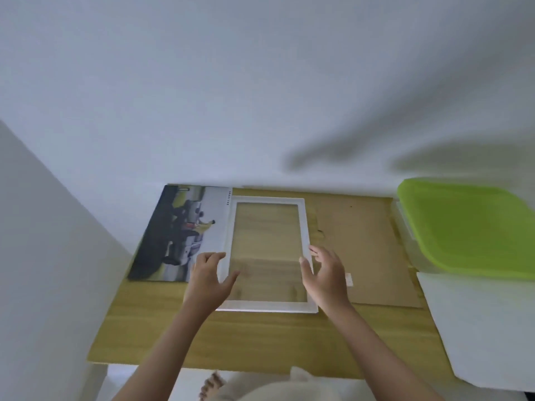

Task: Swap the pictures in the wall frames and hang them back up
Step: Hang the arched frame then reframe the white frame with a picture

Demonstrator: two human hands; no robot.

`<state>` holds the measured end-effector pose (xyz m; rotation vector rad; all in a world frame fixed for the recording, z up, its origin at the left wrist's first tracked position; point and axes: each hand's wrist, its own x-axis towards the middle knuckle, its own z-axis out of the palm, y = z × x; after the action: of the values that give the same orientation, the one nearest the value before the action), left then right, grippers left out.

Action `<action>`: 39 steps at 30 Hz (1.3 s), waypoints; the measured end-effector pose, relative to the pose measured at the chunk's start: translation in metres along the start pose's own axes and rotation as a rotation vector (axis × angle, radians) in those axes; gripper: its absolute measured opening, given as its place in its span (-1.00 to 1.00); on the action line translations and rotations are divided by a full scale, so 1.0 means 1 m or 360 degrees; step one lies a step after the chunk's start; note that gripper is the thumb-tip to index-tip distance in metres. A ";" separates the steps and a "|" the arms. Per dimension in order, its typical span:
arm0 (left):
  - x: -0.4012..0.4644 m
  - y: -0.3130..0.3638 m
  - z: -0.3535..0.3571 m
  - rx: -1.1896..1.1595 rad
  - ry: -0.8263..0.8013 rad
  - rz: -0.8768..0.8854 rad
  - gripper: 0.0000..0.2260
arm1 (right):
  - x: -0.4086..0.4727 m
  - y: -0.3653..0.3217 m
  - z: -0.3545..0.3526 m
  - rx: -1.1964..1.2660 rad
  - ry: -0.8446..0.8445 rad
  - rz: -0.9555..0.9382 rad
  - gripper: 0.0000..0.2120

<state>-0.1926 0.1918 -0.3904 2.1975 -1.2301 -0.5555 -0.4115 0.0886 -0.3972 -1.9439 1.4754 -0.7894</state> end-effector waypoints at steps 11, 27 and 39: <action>0.030 -0.129 -0.094 -0.0051 0.0154 -0.0481 -0.47 | 0.041 -0.104 0.126 -0.0102 -0.0267 -0.0196 -0.67; 0.068 -0.167 -0.096 -0.0137 0.0010 -0.0505 -0.39 | 0.172 -0.131 0.190 -0.0768 -0.0515 -0.0083 -0.57; 0.067 -0.176 -0.093 -0.0348 0.0056 -0.0528 -0.39 | 0.201 -0.139 0.217 -0.0886 -0.0672 0.0254 -0.27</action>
<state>0.0076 0.2334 -0.4386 2.2212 -0.7487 -0.7411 -0.1180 -0.0551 -0.4155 -2.1626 1.6576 0.1288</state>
